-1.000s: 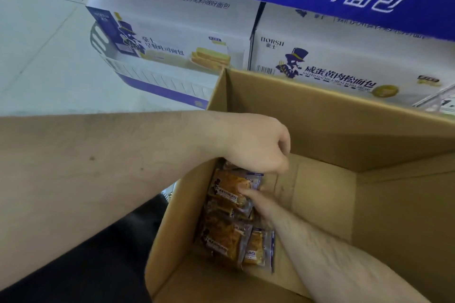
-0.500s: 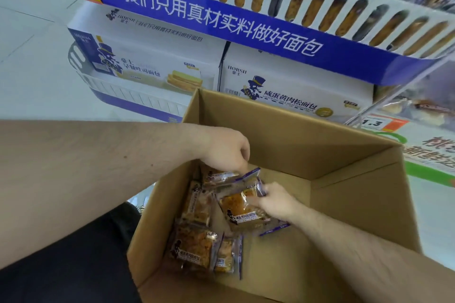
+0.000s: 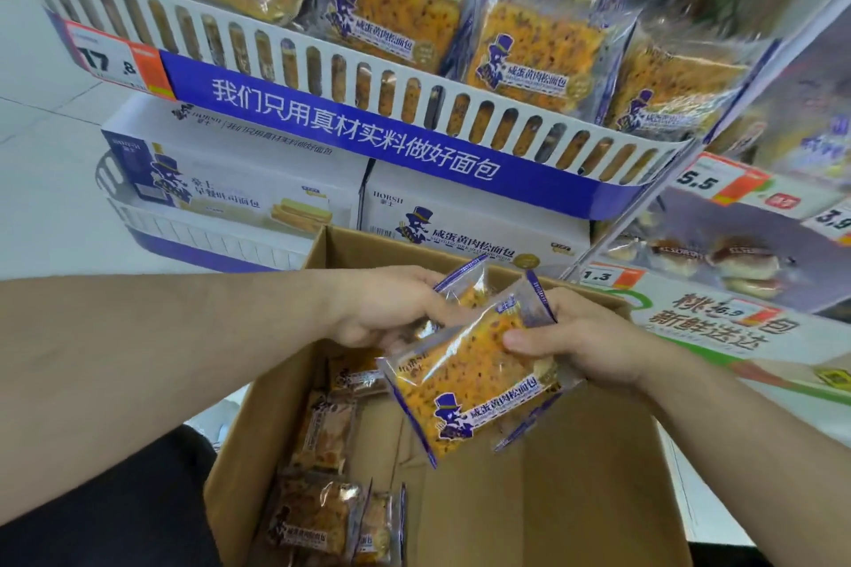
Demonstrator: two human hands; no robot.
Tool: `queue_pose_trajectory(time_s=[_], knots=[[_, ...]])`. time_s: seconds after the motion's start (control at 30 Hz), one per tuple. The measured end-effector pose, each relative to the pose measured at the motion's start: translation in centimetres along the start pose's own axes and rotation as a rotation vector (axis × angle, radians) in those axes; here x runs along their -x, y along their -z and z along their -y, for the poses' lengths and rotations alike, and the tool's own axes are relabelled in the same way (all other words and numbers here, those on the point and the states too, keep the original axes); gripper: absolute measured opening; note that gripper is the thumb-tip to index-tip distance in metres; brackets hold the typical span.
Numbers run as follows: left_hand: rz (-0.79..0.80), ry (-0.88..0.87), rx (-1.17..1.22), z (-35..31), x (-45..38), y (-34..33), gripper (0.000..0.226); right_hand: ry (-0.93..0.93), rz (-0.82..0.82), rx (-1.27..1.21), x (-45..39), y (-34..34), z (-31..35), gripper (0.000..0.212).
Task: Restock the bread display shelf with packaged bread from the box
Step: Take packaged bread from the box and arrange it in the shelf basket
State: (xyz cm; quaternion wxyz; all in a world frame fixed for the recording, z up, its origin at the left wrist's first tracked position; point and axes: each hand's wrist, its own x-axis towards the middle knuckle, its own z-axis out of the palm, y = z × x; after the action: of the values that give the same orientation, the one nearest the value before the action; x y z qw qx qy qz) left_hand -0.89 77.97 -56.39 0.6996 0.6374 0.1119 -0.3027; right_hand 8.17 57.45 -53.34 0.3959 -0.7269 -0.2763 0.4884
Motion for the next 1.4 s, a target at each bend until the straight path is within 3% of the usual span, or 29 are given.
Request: queue_pose_trajectory(time_s=[0.1, 0.2, 0.3, 0.4, 0.53, 0.7, 0.83, 0.97, 1.13, 1.23, 1.4], knots=[[-0.128, -0.066, 0.123, 0.1, 0.3, 0.6, 0.018, 0.064, -0.204, -0.328, 1.4, 0.5, -0.2, 0.055], [-0.248, -0.114, 0.305, -0.1, 0.7, 1.1, 0.017, 0.122, -0.408, -0.631, 2.5, 1.1, 1.0, 0.038], [-0.308, -0.124, 0.445, -0.8, 0.9, 0.9, 0.015, 0.19, -0.469, -0.867, 2.6, 1.2, 1.8, 0.034], [-0.294, -0.127, 0.507, -1.3, 1.1, 0.3, 0.019, 0.15, -0.48, -0.918, 1.9, 0.7, 1.9, 0.038], [-0.292, -0.126, 0.538, -1.5, 1.2, -0.9, 0.029, 0.055, -0.461, -0.826, 0.7, -0.4, 1.8, 0.036], [-0.226, -0.135, 0.435, -1.9, 1.6, -0.8, 0.061, -0.025, -0.542, -0.62, -0.6, -1.7, 0.6, 0.033], [-0.259, -0.107, 0.111, -1.6, 1.8, -1.1, 0.055, -0.007, -0.646, -0.412, -1.2, -3.3, -0.2, 0.037], [-0.282, -0.029, 0.12, -0.9, 1.6, -0.9, 0.034, -0.042, -0.724, -0.255, -1.8, -4.4, -1.3, 0.052], [-0.387, 0.059, 0.016, 0.3, 1.6, 1.5, 0.025, -0.146, -0.55, -0.224, -3.3, -5.0, -2.6, 0.052], [-0.499, 0.067, -0.119, 1.3, 1.9, 3.0, 0.031, -0.345, -0.467, -0.318, -5.4, -5.9, -5.1, 0.072], [-0.509, 0.117, -0.43, 2.8, 2.1, 3.8, 0.047, -0.576, -0.257, 0.002, -10.1, -11.4, -12.3, 0.047]])
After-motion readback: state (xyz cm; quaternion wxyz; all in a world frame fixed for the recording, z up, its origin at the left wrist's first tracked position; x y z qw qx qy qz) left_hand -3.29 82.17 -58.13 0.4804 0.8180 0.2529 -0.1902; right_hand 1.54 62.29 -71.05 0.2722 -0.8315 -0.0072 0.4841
